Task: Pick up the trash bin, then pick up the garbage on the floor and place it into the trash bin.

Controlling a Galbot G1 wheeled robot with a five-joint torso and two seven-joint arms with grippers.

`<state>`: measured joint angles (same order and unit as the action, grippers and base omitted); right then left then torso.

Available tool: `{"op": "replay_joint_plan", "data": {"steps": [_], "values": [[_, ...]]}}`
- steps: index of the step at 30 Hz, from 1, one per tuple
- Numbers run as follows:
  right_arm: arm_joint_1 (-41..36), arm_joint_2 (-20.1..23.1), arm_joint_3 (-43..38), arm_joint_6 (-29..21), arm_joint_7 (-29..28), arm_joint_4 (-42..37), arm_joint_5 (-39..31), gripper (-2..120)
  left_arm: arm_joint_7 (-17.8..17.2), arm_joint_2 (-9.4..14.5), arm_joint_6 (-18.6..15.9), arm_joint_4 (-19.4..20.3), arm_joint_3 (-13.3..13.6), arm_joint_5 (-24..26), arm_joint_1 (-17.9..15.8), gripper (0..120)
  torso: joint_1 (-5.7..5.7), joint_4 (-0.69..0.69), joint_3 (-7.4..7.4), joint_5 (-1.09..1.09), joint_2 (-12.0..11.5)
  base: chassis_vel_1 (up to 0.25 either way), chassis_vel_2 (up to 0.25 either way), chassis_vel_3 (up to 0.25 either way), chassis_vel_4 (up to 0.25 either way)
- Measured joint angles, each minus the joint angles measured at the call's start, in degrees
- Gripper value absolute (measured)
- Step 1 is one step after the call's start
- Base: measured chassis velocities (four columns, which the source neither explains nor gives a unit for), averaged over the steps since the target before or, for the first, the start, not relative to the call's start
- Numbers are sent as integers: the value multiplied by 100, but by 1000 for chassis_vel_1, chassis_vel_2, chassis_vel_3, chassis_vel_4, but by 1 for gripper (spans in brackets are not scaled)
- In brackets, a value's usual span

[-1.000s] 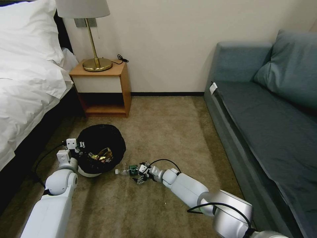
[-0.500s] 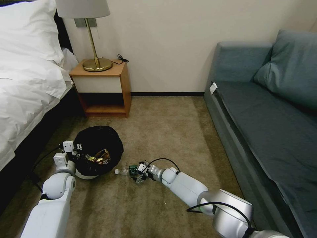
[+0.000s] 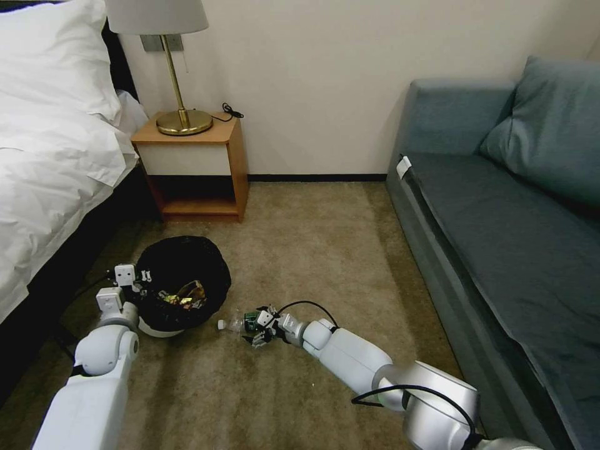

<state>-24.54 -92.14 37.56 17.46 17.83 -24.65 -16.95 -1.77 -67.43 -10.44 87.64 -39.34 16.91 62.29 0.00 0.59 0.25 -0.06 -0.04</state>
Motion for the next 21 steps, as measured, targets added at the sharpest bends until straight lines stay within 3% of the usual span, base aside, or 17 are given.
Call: {"op": "replay_joint_plan", "data": {"steps": [4, 16, 21], "values": [[-10, 0, 37, 62, -32, -3, 13, 100, -3, 141, -23, -35, 60, 139, -122, 6, 0, 1, 0, 1, 0, 0, 0, 0, 0], [-36, 0, -69, 328, 30, 44, 82, 100, -28, 130, -47, 15, 159, 129, -102, 6, 0, 1, 0, 0, 0, 0, 0, 0, 0], [-30, 0, -18, 329, 52, -60, 62, 100, -37, 142, -54, 19, 168, 126, -97, 6, 0, 0, 0, 0, 0, -66, 98, 83, -83]]}}
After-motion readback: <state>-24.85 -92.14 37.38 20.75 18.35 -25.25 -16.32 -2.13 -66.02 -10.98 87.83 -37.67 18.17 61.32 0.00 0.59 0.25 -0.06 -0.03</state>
